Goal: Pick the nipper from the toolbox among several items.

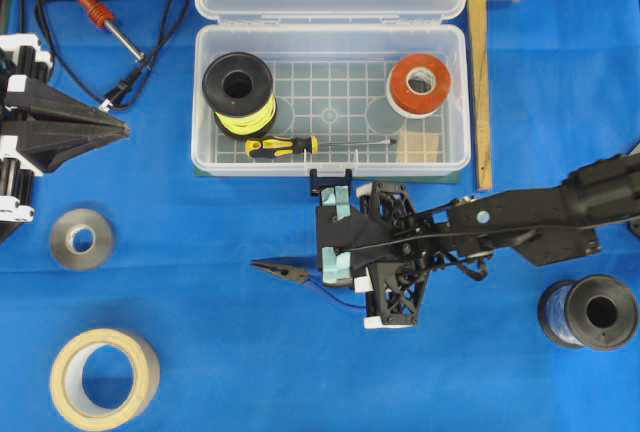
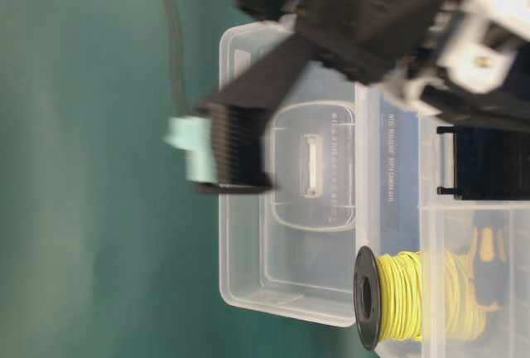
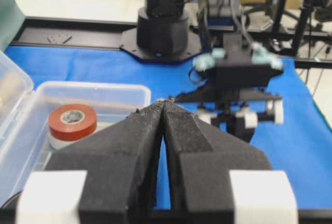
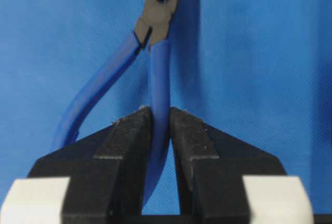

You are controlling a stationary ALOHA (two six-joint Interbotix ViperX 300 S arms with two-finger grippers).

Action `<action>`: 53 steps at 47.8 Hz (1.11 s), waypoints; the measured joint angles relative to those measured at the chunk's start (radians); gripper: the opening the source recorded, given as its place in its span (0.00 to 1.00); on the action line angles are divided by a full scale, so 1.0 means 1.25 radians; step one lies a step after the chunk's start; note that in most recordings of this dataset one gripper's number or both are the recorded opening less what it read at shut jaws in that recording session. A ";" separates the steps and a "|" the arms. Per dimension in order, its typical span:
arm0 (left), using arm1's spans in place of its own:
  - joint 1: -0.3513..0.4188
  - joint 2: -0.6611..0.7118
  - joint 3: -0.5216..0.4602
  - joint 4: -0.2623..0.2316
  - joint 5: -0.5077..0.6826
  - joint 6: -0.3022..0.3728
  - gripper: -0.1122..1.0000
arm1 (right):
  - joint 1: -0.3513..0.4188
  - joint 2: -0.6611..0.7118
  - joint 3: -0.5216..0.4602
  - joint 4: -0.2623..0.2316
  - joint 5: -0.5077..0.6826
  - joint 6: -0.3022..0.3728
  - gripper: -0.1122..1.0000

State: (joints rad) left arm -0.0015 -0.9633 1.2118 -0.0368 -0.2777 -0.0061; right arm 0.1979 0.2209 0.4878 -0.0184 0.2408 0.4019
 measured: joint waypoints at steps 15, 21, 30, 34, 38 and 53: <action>0.000 0.000 0.001 0.000 0.000 -0.005 0.10 | 0.000 0.028 0.000 0.000 0.002 0.015 0.33; 0.000 0.000 0.004 0.000 0.001 -0.005 0.10 | -0.004 0.023 -0.001 -0.004 0.028 0.015 0.68; 0.001 -0.001 0.004 0.000 0.012 -0.006 0.10 | -0.015 -0.092 0.001 -0.047 0.063 0.013 0.80; 0.000 -0.002 0.004 0.000 0.017 -0.006 0.10 | -0.017 -0.157 0.012 -0.075 0.066 0.013 0.80; 0.000 -0.002 0.004 0.000 0.017 -0.006 0.10 | -0.017 -0.231 0.032 -0.107 0.075 0.013 0.80; 0.001 -0.002 0.007 0.000 0.021 -0.006 0.10 | -0.074 -0.529 0.239 -0.155 0.013 0.013 0.80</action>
State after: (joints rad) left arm 0.0000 -0.9664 1.2210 -0.0368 -0.2516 -0.0138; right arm 0.1058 -0.4403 0.7869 -0.2117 0.2577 0.4188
